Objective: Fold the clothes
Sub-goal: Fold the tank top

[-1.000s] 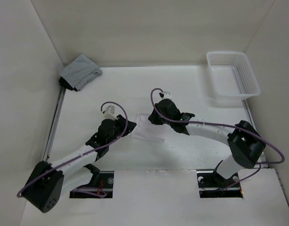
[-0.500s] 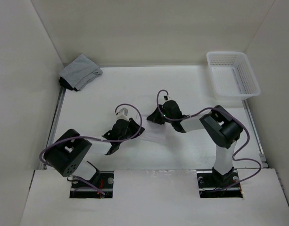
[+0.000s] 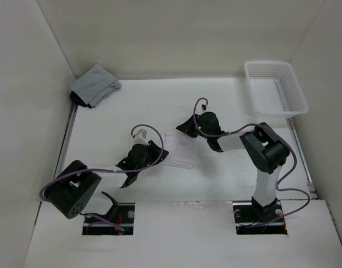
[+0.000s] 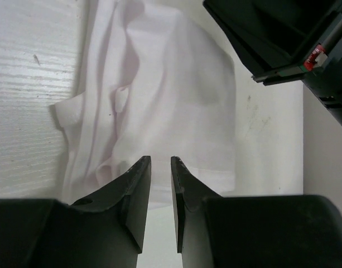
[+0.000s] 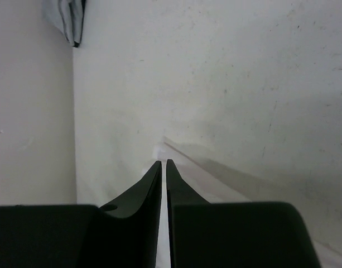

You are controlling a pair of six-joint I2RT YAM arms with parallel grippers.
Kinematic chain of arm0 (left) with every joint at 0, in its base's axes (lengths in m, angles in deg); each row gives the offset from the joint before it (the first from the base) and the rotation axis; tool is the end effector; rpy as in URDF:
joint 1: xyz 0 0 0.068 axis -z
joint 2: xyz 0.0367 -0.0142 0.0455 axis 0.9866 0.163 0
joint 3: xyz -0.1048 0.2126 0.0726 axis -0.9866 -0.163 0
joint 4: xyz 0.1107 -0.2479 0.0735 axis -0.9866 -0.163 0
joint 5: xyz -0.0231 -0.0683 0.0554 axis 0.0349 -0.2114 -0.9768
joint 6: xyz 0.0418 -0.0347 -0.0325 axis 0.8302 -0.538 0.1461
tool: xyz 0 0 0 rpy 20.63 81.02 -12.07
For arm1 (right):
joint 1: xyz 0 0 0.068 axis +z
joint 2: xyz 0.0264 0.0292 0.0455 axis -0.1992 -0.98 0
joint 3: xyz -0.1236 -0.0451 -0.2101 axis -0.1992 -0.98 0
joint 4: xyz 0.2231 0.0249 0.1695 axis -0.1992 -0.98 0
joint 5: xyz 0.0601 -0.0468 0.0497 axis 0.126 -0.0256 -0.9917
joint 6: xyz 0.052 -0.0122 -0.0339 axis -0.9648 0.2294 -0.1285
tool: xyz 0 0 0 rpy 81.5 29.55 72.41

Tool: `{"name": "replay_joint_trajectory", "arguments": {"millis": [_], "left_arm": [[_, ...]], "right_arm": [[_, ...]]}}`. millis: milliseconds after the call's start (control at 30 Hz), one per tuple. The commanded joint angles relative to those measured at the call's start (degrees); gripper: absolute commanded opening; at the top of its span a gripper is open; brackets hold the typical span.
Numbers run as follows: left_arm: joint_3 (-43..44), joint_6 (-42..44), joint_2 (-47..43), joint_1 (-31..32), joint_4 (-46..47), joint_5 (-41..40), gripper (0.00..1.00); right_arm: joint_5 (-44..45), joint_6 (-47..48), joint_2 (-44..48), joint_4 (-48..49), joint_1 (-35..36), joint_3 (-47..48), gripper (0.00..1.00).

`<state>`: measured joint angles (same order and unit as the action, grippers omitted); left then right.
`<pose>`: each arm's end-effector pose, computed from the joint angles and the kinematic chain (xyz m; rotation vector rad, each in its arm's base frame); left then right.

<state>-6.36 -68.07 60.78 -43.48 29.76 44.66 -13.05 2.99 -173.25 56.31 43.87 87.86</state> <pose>0.2033 -0.1514 0.0816 -0.3758 2.1179 -0.9625 0.3378 0.2254 0.0910 0.3168 2.1241 1.1712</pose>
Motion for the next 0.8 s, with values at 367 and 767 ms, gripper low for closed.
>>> {"name": "replay_joint_trajectory", "arguments": {"millis": [367, 767], "left_arm": [[5.1, 0.0, -3.7, -0.1, -1.8, 0.5, 0.21], [4.9, 0.2, -6.3, -4.7, -2.8, 0.6, 0.25]], "right_arm": [[5.0, -0.3, 19.3, 3.3, 9.9, -23.3, 0.12], [7.8, -0.6, 19.1, 5.2, 13.5, -26.4, 0.19]]}}
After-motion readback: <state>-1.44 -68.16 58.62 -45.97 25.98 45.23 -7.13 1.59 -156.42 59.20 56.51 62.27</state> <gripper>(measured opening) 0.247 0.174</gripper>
